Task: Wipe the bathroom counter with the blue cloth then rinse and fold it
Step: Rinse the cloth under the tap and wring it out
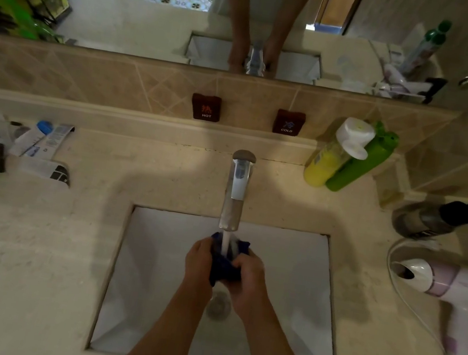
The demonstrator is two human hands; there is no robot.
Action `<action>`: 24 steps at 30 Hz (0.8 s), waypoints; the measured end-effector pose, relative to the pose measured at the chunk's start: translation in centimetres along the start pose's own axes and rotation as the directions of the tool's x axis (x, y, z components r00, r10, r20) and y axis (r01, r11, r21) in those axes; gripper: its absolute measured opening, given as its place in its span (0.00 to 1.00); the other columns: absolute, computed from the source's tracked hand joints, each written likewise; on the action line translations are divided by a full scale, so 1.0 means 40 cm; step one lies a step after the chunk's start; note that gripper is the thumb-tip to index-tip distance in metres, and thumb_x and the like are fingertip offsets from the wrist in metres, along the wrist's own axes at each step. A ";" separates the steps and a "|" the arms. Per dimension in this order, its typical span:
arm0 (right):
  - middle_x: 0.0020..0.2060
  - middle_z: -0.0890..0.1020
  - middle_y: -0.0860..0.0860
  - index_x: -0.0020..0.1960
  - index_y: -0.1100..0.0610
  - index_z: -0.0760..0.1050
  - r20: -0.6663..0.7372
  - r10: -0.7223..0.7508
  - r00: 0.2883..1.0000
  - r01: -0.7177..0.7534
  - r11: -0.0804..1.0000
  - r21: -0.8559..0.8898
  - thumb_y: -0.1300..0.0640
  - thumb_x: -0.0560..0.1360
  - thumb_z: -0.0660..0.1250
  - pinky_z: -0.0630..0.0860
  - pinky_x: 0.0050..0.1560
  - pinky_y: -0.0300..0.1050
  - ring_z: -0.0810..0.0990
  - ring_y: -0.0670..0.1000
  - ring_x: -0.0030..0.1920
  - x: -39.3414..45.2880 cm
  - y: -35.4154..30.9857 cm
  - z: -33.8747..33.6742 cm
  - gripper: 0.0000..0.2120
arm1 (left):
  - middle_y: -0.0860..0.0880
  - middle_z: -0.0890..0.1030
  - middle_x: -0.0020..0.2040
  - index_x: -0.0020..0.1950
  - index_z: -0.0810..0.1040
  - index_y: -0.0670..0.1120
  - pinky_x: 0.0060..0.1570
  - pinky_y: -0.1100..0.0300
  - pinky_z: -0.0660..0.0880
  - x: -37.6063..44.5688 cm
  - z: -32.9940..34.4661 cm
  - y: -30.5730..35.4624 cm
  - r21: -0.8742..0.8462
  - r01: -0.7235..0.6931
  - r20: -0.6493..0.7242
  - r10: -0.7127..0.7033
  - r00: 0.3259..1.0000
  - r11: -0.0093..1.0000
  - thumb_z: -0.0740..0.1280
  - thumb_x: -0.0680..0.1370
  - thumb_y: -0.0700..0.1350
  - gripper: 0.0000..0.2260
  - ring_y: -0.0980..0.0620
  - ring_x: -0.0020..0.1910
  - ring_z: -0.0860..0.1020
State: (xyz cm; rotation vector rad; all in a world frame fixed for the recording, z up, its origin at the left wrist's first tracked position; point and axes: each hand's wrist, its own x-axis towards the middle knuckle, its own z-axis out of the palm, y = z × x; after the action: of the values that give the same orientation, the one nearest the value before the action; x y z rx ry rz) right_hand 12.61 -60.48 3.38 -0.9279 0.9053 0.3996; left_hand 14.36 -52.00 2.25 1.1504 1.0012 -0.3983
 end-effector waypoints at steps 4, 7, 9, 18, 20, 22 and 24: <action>0.55 0.83 0.63 0.62 0.59 0.79 0.080 -0.181 0.980 0.193 0.960 -0.205 0.63 0.65 0.62 0.81 0.55 0.61 0.82 0.66 0.55 -0.036 0.006 0.007 0.26 | 0.44 0.81 0.43 0.50 0.78 0.43 0.43 0.52 0.78 -0.049 0.039 0.035 -0.054 -0.063 -0.149 0.054 0.987 0.997 0.65 0.78 0.52 0.12 0.46 0.42 0.80; 0.56 0.80 0.54 0.56 0.46 0.78 0.167 -0.265 0.950 0.310 0.868 -0.389 0.52 0.78 0.66 0.80 0.54 0.46 0.82 0.53 0.54 -0.053 0.015 0.020 0.08 | 0.49 0.80 0.44 0.54 0.75 0.46 0.43 0.58 0.80 -0.040 0.049 0.021 -0.034 -0.030 -0.066 0.028 0.997 0.999 0.61 0.78 0.55 0.14 0.54 0.41 0.82; 0.58 0.74 0.53 0.51 0.42 0.74 0.188 -0.300 0.935 0.353 0.774 -0.526 0.50 0.82 0.63 0.76 0.55 0.39 0.78 0.44 0.52 -0.046 0.015 0.025 0.02 | 0.51 0.75 0.44 0.56 0.71 0.49 0.34 0.68 0.77 -0.029 0.040 0.007 -0.125 0.065 -0.003 -0.066 0.998 0.990 0.56 0.84 0.50 0.08 0.62 0.35 0.82; 0.47 0.83 0.54 0.48 0.51 0.76 -0.023 -0.331 0.943 0.214 0.658 -0.722 0.43 0.80 0.64 0.78 0.55 0.50 0.82 0.54 0.49 0.004 -0.005 0.096 0.11 | 0.43 0.79 0.64 0.68 0.74 0.42 0.37 0.68 0.79 -0.024 0.040 0.018 0.306 -0.049 -0.053 0.069 0.996 0.951 0.59 0.83 0.51 0.18 0.66 0.34 0.81; 0.46 0.84 0.55 0.50 0.56 0.79 -0.130 -0.237 0.963 0.103 0.766 -0.635 0.48 0.79 0.66 0.81 0.54 0.53 0.83 0.55 0.48 0.020 -0.011 0.107 0.11 | 0.47 0.81 0.60 0.64 0.76 0.44 0.51 0.61 0.78 -0.044 0.028 0.028 0.459 -0.055 -0.082 0.104 0.991 0.887 0.63 0.81 0.49 0.14 0.55 0.51 0.83; 0.46 0.85 0.60 0.52 0.61 0.80 -0.232 -0.037 0.972 -0.067 0.903 -0.424 0.55 0.77 0.68 0.83 0.52 0.59 0.85 0.60 0.46 0.058 -0.004 0.106 0.10 | 0.45 0.82 0.55 0.58 0.77 0.43 0.54 0.55 0.77 -0.051 0.020 0.035 0.466 -0.081 -0.096 0.141 0.985 0.881 0.65 0.80 0.48 0.11 0.48 0.53 0.82; 0.49 0.85 0.63 0.56 0.64 0.80 -0.251 0.110 0.962 -0.177 0.948 -0.264 0.50 0.75 0.70 0.82 0.52 0.65 0.85 0.63 0.47 0.125 0.029 0.077 0.18 | 0.40 0.83 0.47 0.47 0.79 0.40 0.52 0.48 0.79 -0.044 0.011 0.041 0.305 0.034 -0.112 0.001 0.994 0.952 0.65 0.78 0.43 0.08 0.42 0.46 0.82</action>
State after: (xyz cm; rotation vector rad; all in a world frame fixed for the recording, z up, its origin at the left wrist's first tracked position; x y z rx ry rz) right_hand 16.29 -57.65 -0.41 -1.1942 1.1560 0.5653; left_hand 14.80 -52.13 4.66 1.4582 1.0712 -0.5210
